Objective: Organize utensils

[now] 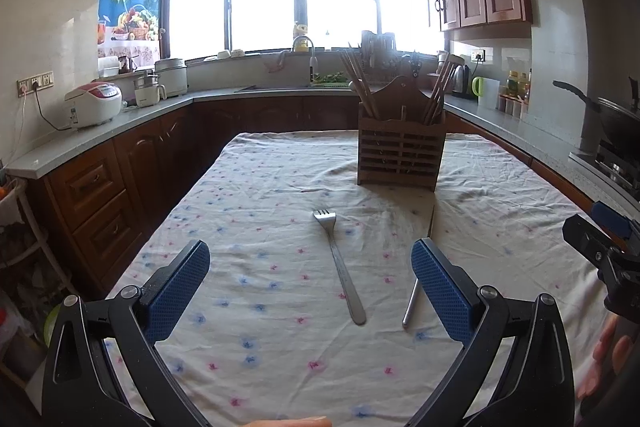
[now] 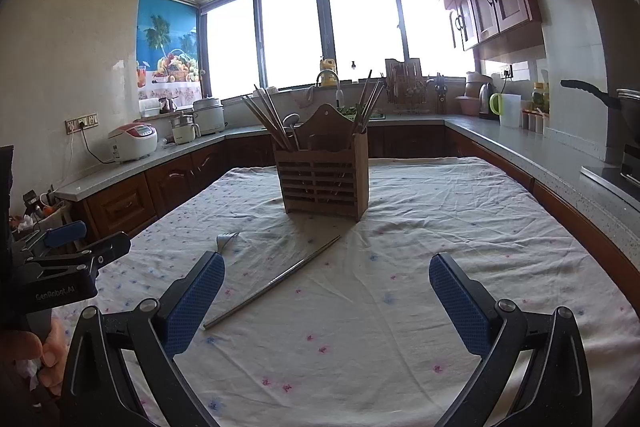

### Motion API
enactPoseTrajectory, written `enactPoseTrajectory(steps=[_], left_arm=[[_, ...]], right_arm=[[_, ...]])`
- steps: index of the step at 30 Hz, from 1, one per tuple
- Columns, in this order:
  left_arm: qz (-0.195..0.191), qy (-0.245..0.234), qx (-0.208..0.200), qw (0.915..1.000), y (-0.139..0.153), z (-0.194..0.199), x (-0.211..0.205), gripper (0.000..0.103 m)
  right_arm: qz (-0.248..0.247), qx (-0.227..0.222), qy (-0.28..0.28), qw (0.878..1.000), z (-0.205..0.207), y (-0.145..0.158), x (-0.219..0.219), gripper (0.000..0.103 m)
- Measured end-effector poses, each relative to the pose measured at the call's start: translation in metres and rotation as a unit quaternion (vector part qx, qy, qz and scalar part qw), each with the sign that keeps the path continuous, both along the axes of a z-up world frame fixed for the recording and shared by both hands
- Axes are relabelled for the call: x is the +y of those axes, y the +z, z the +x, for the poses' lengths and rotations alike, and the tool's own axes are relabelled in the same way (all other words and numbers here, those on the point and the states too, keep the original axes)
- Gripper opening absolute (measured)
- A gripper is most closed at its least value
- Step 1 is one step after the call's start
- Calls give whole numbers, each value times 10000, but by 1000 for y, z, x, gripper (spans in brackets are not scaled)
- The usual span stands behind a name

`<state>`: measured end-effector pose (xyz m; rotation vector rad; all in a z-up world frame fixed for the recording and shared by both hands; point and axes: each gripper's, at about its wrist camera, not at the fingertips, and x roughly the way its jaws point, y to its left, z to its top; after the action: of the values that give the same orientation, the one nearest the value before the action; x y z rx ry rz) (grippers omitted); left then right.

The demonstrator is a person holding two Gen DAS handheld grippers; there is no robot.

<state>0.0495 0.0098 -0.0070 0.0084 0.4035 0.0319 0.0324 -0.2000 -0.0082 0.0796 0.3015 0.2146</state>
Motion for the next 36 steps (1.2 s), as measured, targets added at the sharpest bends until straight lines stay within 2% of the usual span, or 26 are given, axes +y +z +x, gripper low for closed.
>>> enactPoseTrajectory(steps=[8, 36], left_arm=[[18, -3, -117, 9999, 5, -5, -1, 103], [20, -26, -99, 9999, 6, -4, -2, 103]], right_arm=[[16, -191, 20, 9998, -6, 5, 1, 103], [8, -189, 82, 9998, -5, 5, 5, 103]])
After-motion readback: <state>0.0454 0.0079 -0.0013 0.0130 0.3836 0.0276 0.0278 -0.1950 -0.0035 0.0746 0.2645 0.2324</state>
